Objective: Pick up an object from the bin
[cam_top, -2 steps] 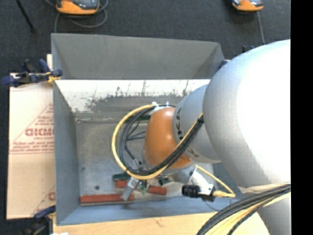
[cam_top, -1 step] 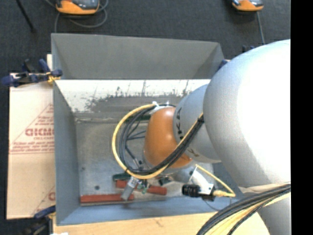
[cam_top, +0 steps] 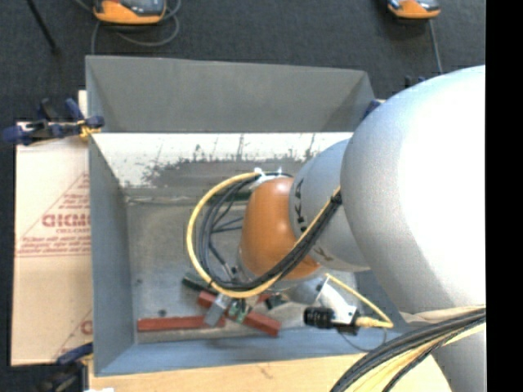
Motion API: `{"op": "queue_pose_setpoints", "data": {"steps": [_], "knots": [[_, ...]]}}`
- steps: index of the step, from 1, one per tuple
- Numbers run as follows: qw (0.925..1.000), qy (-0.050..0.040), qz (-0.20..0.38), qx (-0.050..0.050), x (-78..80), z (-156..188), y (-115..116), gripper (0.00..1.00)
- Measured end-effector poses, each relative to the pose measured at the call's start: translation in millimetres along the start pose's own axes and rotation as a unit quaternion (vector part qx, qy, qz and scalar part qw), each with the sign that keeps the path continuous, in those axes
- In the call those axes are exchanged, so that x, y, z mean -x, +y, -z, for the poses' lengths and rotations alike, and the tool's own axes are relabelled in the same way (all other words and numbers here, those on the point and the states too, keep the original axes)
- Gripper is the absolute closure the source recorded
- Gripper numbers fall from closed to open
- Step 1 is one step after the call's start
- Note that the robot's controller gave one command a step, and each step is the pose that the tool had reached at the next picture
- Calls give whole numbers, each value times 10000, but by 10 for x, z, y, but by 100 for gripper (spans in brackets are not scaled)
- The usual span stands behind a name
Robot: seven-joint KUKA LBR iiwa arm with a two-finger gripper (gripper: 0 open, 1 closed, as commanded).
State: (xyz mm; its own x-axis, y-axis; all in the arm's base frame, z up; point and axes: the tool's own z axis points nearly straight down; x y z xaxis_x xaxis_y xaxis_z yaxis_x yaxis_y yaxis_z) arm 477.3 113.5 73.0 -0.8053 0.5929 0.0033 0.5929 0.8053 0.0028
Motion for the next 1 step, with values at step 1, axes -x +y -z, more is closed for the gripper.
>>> {"op": "queue_pose_setpoints", "data": {"steps": [1], "knots": [[10000,-26,11,-1,9,120,-1,100]]}}
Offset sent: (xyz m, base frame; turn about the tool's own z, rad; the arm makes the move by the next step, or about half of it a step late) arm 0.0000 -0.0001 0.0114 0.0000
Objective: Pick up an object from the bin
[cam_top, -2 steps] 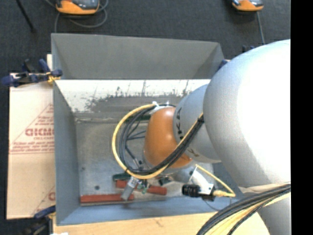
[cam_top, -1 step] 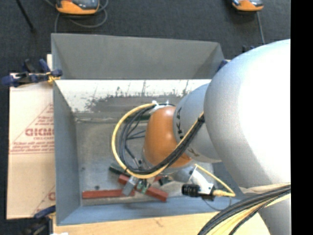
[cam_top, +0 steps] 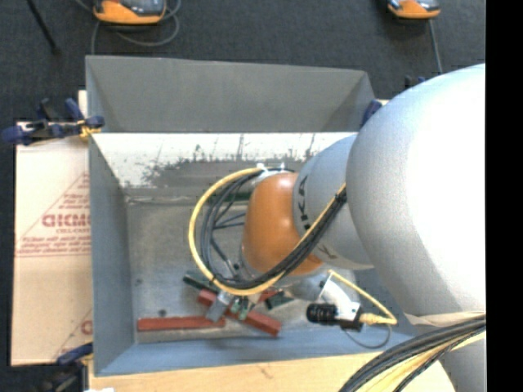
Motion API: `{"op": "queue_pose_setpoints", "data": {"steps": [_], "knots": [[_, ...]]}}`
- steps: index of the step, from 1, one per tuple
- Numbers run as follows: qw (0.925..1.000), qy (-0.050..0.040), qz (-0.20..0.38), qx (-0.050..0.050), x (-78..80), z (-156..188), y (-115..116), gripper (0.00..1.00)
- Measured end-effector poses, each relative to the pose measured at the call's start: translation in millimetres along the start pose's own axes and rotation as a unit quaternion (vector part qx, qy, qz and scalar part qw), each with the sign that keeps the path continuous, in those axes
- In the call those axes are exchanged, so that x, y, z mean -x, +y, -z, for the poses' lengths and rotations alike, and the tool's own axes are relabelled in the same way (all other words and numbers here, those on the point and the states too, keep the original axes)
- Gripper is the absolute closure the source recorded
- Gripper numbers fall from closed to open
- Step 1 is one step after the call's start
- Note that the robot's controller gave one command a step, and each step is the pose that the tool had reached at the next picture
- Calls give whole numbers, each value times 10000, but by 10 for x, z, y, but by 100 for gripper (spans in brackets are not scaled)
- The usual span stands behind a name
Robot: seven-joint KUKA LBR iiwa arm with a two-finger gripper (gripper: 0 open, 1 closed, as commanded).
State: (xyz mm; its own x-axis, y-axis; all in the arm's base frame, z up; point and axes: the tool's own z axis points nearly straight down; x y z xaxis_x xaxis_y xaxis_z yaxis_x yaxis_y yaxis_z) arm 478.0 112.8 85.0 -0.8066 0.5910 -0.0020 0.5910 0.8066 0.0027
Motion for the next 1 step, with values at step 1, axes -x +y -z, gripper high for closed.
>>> {"op": "queue_pose_setpoints", "data": {"steps": [1], "knots": [[10000,-4,7,2,12,107,-2,100]]}}
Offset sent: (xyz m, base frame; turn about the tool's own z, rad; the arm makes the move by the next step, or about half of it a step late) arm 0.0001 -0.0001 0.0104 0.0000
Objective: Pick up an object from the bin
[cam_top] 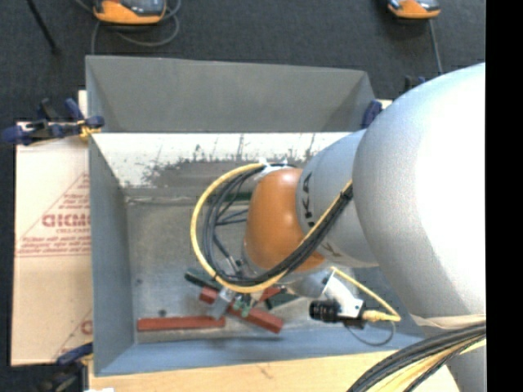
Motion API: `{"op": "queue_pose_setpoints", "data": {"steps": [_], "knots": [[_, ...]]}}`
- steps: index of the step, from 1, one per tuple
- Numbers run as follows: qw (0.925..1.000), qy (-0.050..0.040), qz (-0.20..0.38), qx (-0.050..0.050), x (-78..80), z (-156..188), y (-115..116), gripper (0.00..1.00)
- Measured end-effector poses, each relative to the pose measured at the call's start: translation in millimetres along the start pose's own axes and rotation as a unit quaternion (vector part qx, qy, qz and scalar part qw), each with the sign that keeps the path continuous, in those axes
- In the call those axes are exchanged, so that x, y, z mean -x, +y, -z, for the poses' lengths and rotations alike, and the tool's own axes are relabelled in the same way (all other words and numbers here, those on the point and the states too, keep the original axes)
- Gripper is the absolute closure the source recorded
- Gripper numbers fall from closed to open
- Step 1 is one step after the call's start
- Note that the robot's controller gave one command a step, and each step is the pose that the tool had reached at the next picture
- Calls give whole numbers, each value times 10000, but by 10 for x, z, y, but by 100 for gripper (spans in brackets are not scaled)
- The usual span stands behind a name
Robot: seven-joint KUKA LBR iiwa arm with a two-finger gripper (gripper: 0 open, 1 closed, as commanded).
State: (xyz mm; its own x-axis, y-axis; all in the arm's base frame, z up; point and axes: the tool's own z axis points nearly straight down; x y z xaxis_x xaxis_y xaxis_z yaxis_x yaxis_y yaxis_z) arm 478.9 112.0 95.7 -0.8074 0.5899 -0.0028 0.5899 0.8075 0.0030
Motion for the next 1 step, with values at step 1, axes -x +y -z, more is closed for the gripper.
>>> {"op": "queue_pose_setpoints", "data": {"steps": [1], "knots": [[10000,0,17,1,13,271,1,100]]}}
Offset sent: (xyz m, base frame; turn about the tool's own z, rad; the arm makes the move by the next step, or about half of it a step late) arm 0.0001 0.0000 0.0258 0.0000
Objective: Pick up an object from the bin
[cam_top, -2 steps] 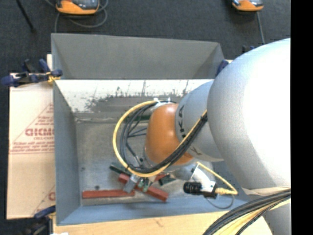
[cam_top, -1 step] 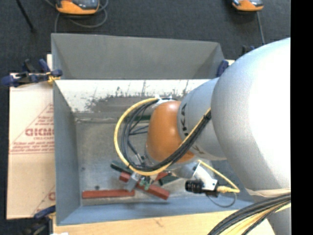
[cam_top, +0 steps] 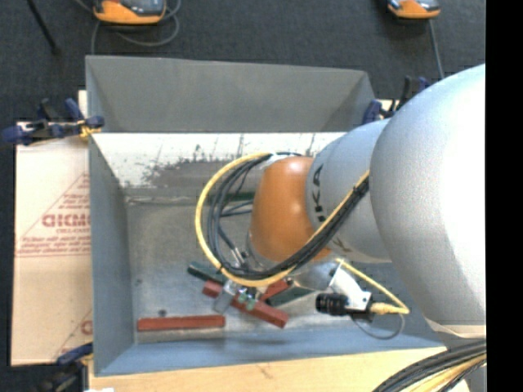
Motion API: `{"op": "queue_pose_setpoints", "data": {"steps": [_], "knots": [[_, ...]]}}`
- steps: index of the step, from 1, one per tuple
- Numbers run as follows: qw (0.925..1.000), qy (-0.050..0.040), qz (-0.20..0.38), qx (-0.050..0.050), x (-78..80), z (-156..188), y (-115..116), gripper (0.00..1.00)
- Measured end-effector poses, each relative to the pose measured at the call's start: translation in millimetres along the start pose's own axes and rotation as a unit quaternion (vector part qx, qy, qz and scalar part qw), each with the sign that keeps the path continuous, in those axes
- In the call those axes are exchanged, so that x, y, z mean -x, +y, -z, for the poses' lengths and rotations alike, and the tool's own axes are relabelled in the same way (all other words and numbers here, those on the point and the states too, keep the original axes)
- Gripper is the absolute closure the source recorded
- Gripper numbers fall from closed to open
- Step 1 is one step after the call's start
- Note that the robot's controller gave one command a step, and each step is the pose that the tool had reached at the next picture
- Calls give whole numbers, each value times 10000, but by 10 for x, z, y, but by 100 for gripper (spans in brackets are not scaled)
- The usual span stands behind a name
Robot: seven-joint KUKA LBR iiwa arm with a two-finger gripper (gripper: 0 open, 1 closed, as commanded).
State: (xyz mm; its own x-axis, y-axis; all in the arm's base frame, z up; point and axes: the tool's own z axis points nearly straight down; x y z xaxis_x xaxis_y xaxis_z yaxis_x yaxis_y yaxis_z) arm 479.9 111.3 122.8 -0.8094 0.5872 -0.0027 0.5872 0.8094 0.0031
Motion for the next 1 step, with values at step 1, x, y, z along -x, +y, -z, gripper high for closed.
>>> {"op": "queue_pose_setpoints", "data": {"steps": [1], "knots": [[10000,4,26,-4,12,224,-3,100]]}}
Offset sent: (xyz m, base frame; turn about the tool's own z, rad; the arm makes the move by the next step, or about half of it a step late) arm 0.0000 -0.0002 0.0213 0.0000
